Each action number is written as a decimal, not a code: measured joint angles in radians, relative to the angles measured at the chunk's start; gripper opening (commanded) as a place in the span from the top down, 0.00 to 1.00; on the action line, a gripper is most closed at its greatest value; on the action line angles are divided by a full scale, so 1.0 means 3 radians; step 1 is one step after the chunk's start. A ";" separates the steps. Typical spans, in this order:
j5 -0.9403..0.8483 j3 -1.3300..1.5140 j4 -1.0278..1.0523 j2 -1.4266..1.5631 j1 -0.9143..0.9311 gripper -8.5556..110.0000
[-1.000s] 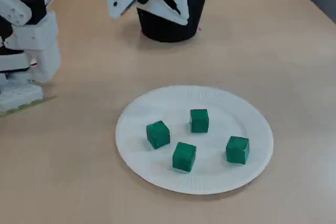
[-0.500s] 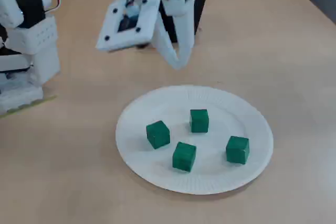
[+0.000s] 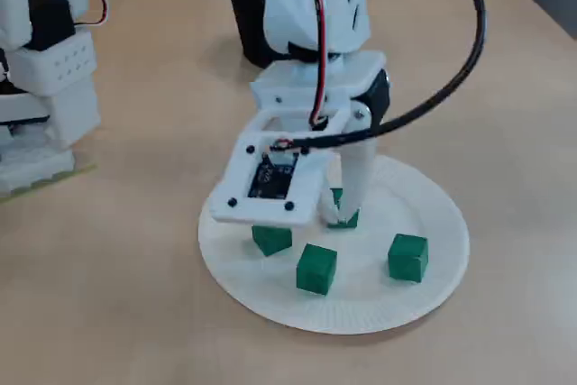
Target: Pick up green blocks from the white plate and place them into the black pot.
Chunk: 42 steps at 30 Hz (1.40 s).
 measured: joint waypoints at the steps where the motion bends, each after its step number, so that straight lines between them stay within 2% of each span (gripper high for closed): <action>1: -0.0026 -0.0051 0.0000 -0.0051 0.0005 0.73; 12: 0.0092 -0.1007 0.0568 -0.0757 -0.0164 0.66; 31: 0.0210 -0.2086 0.0798 -0.1687 -0.0235 0.69; 34: 0.0210 -0.2342 0.0844 -0.1851 -0.0215 0.74; 38: 0.0256 -0.2715 0.0879 -0.2102 -0.0184 0.95; 42: 0.0322 -0.3421 0.1181 -0.2526 -0.0184 0.95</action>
